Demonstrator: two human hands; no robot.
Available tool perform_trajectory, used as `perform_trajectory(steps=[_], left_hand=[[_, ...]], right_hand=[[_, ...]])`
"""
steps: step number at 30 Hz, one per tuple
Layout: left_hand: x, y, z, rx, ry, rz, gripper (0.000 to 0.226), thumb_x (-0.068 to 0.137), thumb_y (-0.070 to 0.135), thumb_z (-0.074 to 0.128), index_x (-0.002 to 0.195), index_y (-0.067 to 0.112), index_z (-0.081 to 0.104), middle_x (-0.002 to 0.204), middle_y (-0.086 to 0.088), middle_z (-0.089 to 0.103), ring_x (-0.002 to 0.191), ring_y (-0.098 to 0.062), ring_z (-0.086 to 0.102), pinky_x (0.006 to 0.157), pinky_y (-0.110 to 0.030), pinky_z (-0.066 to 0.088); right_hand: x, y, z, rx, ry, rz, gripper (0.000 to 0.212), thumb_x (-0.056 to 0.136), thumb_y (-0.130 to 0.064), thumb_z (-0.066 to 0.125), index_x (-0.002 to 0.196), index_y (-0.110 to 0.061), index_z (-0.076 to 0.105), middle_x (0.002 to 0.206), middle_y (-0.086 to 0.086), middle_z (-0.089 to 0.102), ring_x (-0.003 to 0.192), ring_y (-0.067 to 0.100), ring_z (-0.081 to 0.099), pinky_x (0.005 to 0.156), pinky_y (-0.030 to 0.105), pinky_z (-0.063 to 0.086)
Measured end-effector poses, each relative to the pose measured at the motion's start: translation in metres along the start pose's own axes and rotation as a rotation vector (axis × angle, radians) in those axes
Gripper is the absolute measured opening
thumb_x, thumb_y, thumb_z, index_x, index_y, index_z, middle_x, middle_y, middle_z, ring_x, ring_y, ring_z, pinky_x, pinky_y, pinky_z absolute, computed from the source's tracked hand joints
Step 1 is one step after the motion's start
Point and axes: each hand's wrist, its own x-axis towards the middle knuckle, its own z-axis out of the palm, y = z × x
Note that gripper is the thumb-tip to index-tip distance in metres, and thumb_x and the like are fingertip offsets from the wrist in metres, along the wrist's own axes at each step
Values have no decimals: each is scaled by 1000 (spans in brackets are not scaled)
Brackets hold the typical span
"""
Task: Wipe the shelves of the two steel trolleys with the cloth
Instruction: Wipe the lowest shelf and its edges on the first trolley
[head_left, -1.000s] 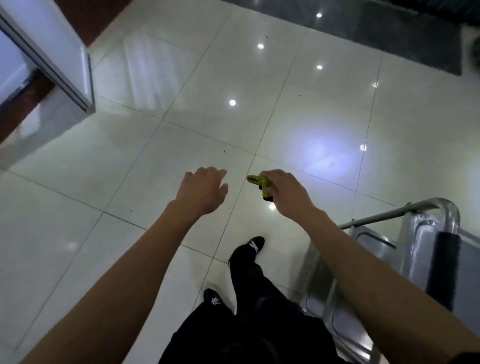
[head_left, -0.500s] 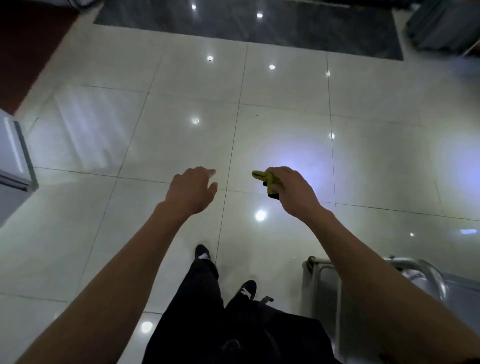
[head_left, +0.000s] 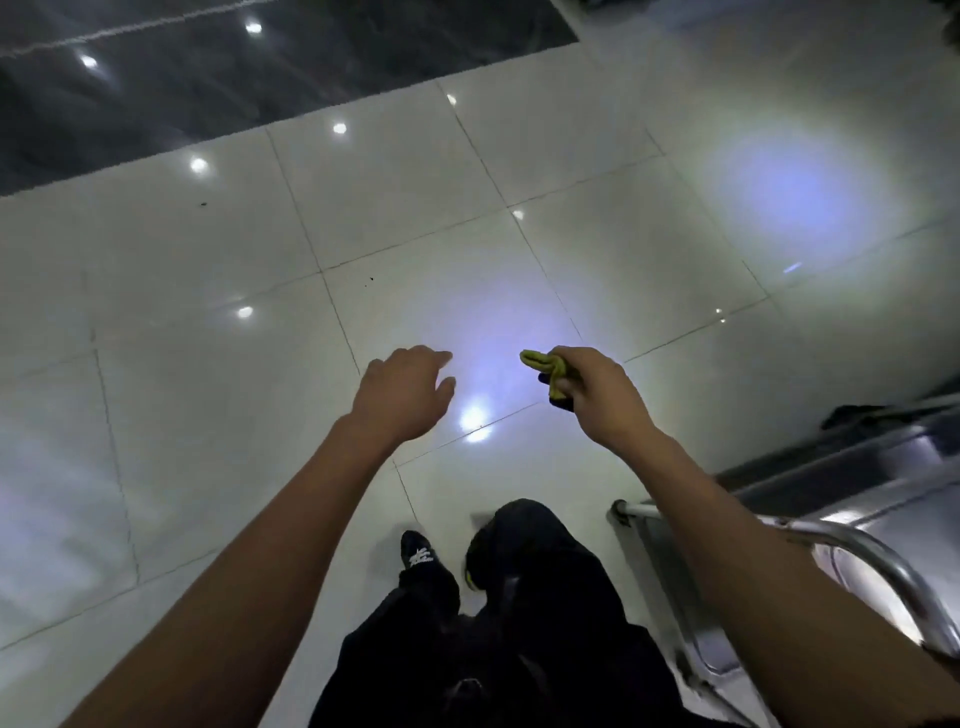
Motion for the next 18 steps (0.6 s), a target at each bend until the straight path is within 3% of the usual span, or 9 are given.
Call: perform_trajectory(steps=[2, 5, 7, 9, 12, 16, 18], left_hand=[[43, 20, -11, 26, -38, 74, 50, 104, 41, 41, 152, 26, 41, 153, 0, 45, 136, -25, 46, 109, -42, 37], [109, 53, -25, 95, -67, 169, 49, 104, 40, 42, 151, 25, 42, 151, 0, 48, 134, -25, 48, 108, -42, 39], [147, 77, -36, 137, -89, 209, 49, 104, 40, 42, 150, 25, 43, 150, -1, 50, 132, -25, 50, 106, -43, 41], [184, 101, -46, 190, -107, 242, 49, 104, 40, 42, 150, 25, 44, 149, 0, 50, 132, -24, 50, 105, -43, 42], [232, 138, -62, 242, -133, 294, 49, 104, 40, 41, 150, 26, 43, 150, 1, 49, 133, -24, 49, 104, -41, 43], [285, 185, -80, 272, -153, 352, 49, 103, 41, 40, 150, 27, 43, 150, 3, 48, 132, -25, 50, 100, -39, 44], [311, 208, -86, 293, -169, 392, 49, 103, 41, 40, 150, 27, 43, 149, 3, 49, 131, -25, 50, 99, -38, 44]], right_hand=[[16, 15, -16, 9, 69, 24, 15, 85, 1, 39, 82, -7, 52, 82, 3, 61, 100, -6, 65, 66, 36, 56], [46, 35, -44, 97, 179, 67, 17, 93, -2, 41, 90, 0, 57, 87, 2, 61, 101, -7, 65, 70, 28, 58], [67, 46, -66, 118, 223, 94, 17, 93, -2, 41, 90, -3, 58, 89, 2, 60, 97, 1, 66, 66, 20, 56], [90, 56, -94, 64, 264, 116, 19, 89, 0, 44, 88, -12, 58, 96, 5, 62, 91, 16, 62, 64, 19, 51], [116, 71, -132, 96, 295, 146, 26, 89, 1, 44, 90, -20, 59, 104, 4, 62, 92, 22, 59, 62, 11, 46], [140, 91, -180, 96, 379, 182, 30, 90, 0, 47, 105, -21, 63, 111, 0, 63, 101, 19, 57, 72, 12, 48], [151, 104, -202, 79, 429, 216, 35, 94, -2, 50, 119, -23, 64, 121, -3, 62, 109, 17, 54, 83, 21, 46]])
